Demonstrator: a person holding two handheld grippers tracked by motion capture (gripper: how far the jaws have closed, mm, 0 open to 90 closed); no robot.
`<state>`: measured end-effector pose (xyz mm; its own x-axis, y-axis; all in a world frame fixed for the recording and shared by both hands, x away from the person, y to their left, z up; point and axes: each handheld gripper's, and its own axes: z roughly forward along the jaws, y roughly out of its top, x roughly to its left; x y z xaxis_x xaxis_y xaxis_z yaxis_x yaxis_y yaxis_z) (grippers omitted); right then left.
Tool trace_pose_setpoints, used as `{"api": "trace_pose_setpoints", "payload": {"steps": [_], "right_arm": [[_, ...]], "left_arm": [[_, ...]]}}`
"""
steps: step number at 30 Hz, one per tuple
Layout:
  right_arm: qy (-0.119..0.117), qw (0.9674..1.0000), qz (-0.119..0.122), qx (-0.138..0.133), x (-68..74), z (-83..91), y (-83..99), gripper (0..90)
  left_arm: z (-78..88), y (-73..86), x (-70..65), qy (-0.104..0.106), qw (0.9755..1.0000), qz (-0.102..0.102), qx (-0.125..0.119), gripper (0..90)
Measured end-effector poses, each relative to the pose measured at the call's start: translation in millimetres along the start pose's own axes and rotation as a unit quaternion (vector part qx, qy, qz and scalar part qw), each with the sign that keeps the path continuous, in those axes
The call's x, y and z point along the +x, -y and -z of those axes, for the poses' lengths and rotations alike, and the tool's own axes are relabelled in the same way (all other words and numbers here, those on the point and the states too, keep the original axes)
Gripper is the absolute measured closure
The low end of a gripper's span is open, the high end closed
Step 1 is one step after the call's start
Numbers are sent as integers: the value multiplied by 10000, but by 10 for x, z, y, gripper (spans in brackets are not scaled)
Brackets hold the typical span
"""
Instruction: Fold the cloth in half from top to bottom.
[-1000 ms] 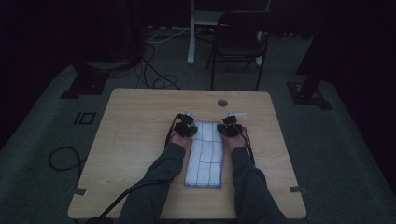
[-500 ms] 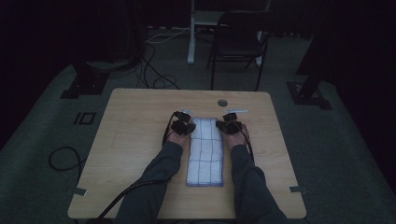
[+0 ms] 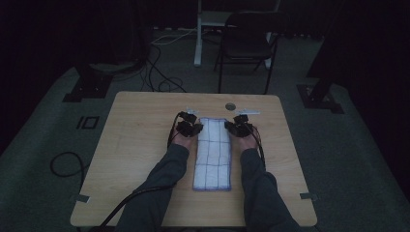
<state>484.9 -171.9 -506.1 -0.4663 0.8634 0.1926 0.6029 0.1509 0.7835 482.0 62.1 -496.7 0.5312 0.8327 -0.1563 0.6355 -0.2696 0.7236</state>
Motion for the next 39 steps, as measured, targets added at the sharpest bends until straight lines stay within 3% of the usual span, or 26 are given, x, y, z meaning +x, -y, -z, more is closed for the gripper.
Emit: {"api": "trace_pose_setpoints", "payload": {"steps": [18, 39], "right_arm": [[-147, 9991, 259, -307, 120, 191, -144, 869], [-445, 9965, 305, -637, 235, 446, 68, 870]], "left_arm": [[243, -84, -6, 88, 9993, -179, -326, 864], [490, 107, -105, 246, 9972, -350, -607, 861]]}}
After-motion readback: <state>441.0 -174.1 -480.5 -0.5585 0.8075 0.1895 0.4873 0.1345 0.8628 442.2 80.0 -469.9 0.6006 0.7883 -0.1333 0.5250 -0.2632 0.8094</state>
